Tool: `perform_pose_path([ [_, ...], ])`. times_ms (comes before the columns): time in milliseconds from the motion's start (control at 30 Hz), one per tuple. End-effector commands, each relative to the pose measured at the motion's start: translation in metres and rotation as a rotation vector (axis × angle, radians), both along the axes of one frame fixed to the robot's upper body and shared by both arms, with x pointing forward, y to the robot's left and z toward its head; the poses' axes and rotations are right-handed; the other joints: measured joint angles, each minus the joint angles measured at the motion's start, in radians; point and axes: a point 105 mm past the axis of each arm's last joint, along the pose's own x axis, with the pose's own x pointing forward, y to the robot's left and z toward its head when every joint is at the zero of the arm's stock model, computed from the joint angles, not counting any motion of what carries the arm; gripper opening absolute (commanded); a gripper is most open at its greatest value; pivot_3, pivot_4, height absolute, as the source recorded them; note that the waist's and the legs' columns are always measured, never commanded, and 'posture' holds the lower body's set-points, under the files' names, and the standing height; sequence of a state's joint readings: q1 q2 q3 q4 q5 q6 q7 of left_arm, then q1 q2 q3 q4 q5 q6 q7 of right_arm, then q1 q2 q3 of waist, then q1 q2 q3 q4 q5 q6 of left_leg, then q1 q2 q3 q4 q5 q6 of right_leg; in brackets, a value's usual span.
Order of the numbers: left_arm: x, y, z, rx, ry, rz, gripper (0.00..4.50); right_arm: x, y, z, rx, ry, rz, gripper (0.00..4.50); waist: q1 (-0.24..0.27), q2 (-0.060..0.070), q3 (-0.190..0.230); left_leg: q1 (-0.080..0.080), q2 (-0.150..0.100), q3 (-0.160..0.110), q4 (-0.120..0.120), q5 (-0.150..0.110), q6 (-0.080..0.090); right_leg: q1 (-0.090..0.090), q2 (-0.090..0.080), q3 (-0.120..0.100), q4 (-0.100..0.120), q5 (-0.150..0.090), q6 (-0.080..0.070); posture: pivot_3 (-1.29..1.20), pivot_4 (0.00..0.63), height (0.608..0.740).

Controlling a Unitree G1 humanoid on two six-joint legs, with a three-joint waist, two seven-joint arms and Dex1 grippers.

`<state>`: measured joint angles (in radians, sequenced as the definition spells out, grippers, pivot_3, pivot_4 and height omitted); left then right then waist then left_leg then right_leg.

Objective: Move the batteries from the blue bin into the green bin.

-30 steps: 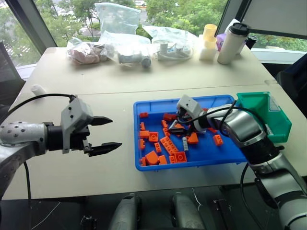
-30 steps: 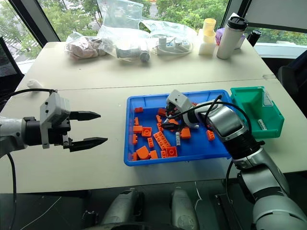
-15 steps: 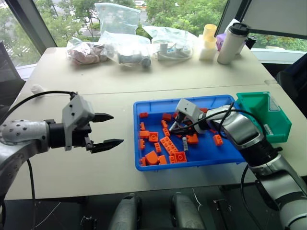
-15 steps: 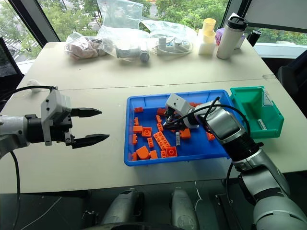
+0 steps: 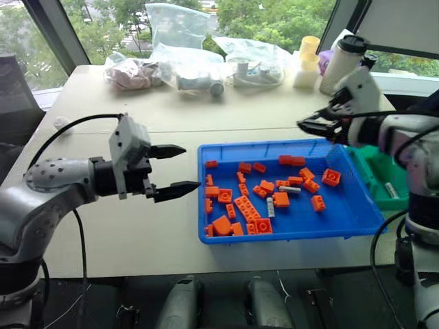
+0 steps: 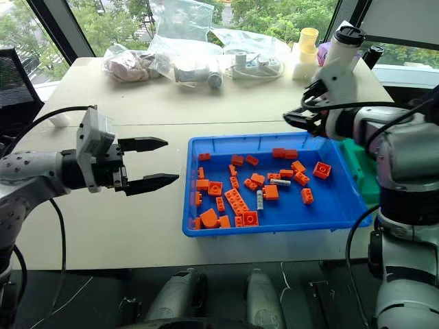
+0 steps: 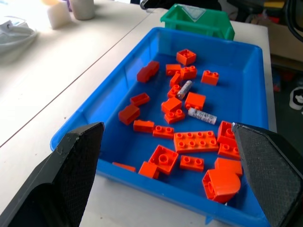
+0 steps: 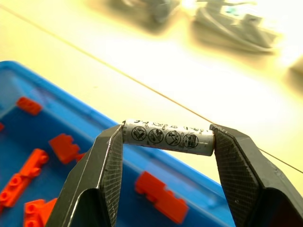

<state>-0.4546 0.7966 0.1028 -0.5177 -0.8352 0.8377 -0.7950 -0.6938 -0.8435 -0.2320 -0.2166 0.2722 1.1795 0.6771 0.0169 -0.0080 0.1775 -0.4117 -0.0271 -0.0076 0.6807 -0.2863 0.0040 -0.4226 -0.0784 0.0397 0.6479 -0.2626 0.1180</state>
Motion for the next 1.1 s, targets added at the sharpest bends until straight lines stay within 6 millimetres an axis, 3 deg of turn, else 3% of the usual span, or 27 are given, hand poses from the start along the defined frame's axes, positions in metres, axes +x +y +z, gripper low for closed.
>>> perform_pose_path([
  [33,0.007,-0.022,0.004,-0.031,-0.029,-0.068,4.5,-0.017,-0.045,0.001,-0.034,-0.037,-0.171,2.2,-0.004,0.0,0.0,0.0,0.0,0.0,0.0,0.0,0.0,0.001,0.0,0.0,0.0,0.0,0.0,0.0,0.15,0.74],
  [267,0.019,-0.05,0.005,-0.045,-0.057,-0.175,4.5,-0.036,-0.089,-0.009,-0.094,-0.015,-0.333,2.2,-0.037,0.001,0.0,0.002,0.002,0.004,0.0,0.0,0.001,-0.001,0.006,0.003,0.001,0.0,0.0,0.0,0.15,0.74],
  [567,0.023,-0.053,0.001,-0.034,-0.075,-0.188,4.5,-0.03,-0.117,-0.033,-0.059,0.02,-0.46,2.2,-0.028,0.001,0.0,0.002,0.003,0.004,0.001,0.0,0.001,0.0,0.007,0.004,0.001,0.0,0.0,0.0,0.15,0.74],
  [733,0.023,-0.048,0.0,-0.012,-0.083,-0.175,4.5,-0.023,-0.125,-0.033,-0.097,-0.007,-0.485,4.47,-0.029,0.001,0.0,0.002,0.003,0.004,0.001,0.0,0.001,0.0,0.007,0.004,0.001,0.0,0.0,0.0,0.15,0.74],
  [867,0.023,-0.041,-0.001,0.007,-0.085,-0.161,4.5,-0.02,-0.109,-0.018,-0.079,-0.052,-0.406,4.47,-0.032,0.001,0.0,0.002,0.004,0.004,0.0,0.0,0.001,0.0,0.008,0.004,0.001,0.0,0.0,0.0,0.15,0.74],
  [967,0.016,-0.032,-0.006,0.051,-0.068,-0.166,4.5,-0.024,-0.059,-0.007,-0.044,-0.05,-0.117,4.47,-0.033,0.001,0.0,0.002,0.004,0.004,0.0,0.0,0.001,-0.001,0.008,0.004,0.001,0.0,0.0,0.0,0.15,0.74],
  [1100,0.001,-0.019,-0.014,0.146,-0.034,-0.199,4.5,-0.06,0.019,-0.02,-0.054,0.072,0.367,4.47,-0.031,0.001,0.0,0.002,0.006,0.002,0.0,0.0,0.001,0.0,0.01,0.004,0.001,0.0,0.0,0.0,0.15,0.74],
])
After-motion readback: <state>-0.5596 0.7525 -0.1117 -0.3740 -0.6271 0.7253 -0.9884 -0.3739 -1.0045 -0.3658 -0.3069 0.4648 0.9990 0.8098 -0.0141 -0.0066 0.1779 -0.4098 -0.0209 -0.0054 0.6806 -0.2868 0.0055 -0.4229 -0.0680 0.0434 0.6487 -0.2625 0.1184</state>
